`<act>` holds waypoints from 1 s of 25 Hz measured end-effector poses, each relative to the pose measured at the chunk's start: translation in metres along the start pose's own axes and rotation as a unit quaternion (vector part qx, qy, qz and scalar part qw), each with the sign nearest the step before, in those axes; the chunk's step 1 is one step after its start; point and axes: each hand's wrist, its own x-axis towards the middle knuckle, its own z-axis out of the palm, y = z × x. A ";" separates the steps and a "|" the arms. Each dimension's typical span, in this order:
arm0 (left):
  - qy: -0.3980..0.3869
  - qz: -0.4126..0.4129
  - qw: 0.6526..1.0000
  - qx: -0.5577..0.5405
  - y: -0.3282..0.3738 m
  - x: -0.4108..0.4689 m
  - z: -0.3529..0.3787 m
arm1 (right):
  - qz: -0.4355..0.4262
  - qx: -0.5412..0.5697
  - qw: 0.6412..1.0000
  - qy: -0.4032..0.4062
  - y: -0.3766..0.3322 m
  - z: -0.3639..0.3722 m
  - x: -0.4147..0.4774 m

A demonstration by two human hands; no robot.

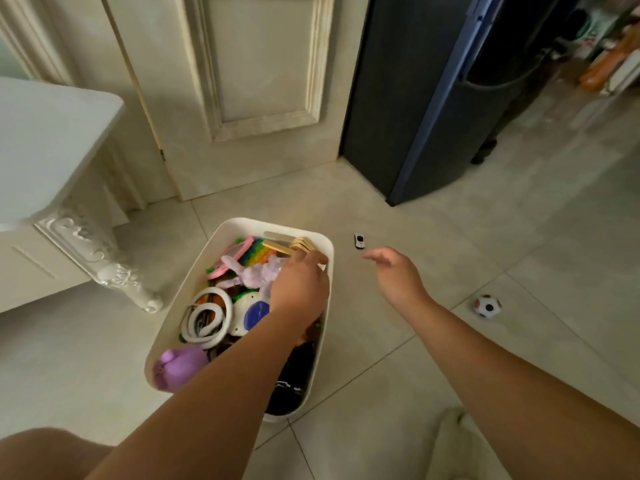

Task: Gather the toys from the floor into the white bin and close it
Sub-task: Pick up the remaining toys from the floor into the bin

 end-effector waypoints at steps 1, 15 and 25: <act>-0.013 0.029 0.999 -0.015 0.015 -0.002 0.011 | 0.022 0.008 1.000 0.011 0.015 -0.010 0.004; -0.308 0.015 0.950 0.050 0.066 0.107 0.278 | 0.284 -0.269 0.911 0.128 0.285 -0.096 0.141; -0.323 -0.233 0.889 -0.228 0.082 0.145 0.330 | 0.231 0.019 0.958 0.166 0.294 -0.060 0.156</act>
